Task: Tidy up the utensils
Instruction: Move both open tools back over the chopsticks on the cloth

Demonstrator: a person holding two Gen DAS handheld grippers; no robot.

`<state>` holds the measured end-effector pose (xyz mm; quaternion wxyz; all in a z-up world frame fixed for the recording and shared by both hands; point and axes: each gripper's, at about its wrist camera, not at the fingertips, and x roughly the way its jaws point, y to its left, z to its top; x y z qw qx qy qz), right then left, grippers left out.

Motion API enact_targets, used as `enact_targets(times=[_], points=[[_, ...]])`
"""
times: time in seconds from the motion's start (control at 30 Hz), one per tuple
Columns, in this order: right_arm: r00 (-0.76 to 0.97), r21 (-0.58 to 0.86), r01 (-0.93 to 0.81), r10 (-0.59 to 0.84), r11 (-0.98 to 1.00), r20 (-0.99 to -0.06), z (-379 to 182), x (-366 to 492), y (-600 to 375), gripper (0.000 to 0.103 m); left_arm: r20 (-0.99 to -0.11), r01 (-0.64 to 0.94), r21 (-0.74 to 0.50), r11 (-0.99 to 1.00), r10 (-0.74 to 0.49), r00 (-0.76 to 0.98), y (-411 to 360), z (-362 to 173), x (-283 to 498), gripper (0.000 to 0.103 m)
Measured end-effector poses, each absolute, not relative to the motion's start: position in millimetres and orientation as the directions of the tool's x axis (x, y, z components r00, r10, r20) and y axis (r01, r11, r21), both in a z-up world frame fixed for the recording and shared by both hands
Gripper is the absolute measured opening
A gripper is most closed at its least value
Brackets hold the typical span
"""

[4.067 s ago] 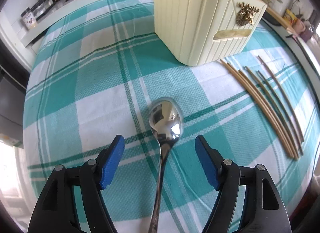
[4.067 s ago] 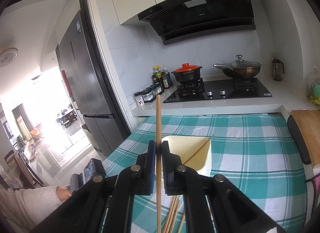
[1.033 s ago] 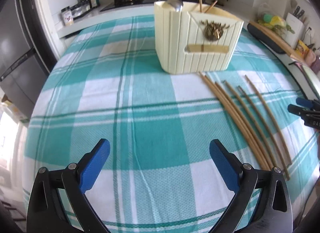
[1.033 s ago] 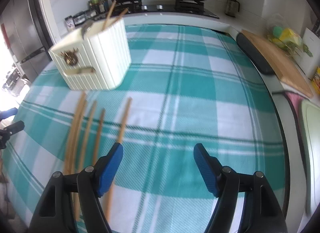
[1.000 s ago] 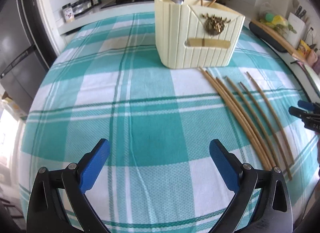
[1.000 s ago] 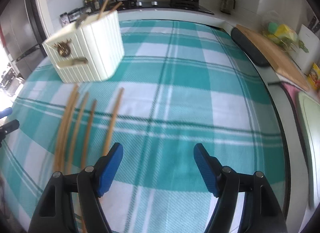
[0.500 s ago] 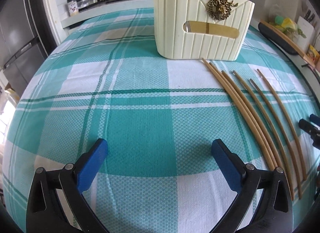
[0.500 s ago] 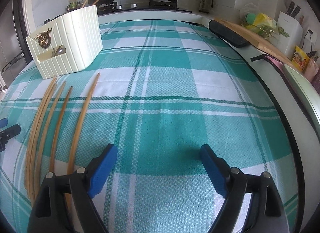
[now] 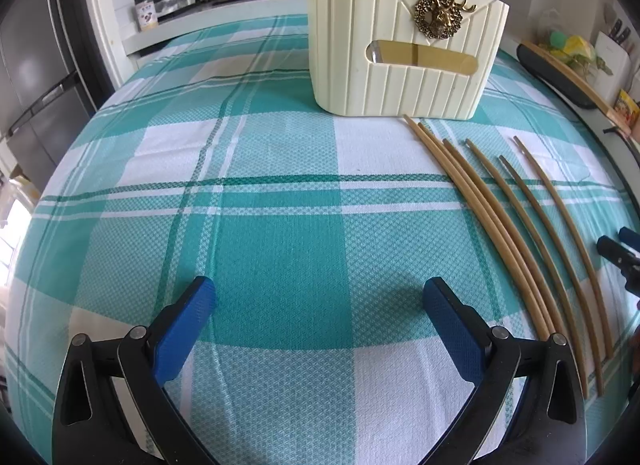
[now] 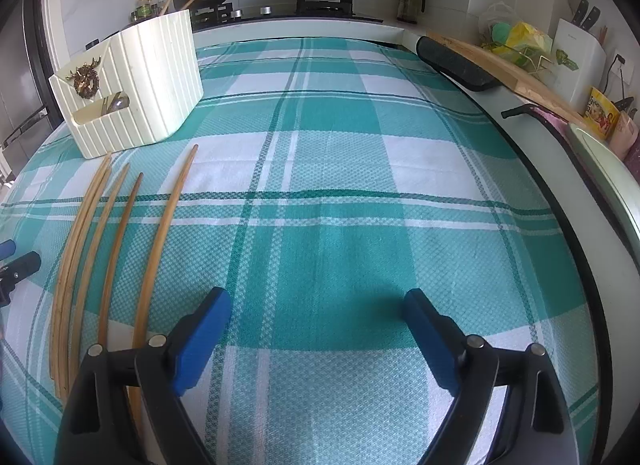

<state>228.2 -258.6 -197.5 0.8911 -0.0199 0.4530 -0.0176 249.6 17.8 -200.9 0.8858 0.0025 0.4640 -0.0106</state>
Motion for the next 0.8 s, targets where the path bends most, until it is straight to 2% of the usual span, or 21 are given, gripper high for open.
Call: enact_targets(times=[0.1,0.2,0.27,0.37,0.6,0.8], points=[[0.589,-0.051,0.013,-0.049,0.999,-0.807,-197.7,228.1,-258.6,0.091,-0.82,-0.034,-0.071,0.997,-0.039,0.572,21.8,-196.2,247.0,0.103],[0.589,-0.052,0.013,-0.05,0.999,-0.807,-197.7,228.1,-258.3,0.091,-0.786,-0.036,-0.234,0.972,-0.167,0.595,19.2,-188.1,241.7,0.102],[0.589,-0.052,0.013,-0.05,0.999,-0.807,-197.6,228.1,-258.3,0.091,-0.78,-0.015,-0.259,0.966,-0.2,0.593,5.8,-183.5,242.6,0.102],[0.589,-0.052,0.013,-0.05,0.999,-0.807,-197.6,228.1,-258.3,0.091,-0.794,0.032,-0.225,0.974,-0.202,0.573,-22.3,-182.4,246.3,0.102],[0.589,-0.053,0.013,-0.05,0.999,-0.807,-197.5,228.0,-258.2,0.091,-0.825,0.018,-0.064,0.998,-0.063,0.562,-50.7,-194.1,250.3,0.103],[0.589,-0.053,0.013,-0.051,0.998,-0.807,-197.3,227.9,-258.1,0.091,-0.837,-0.001,-0.046,0.999,-0.038,0.545,-47.3,-194.9,249.8,0.103]])
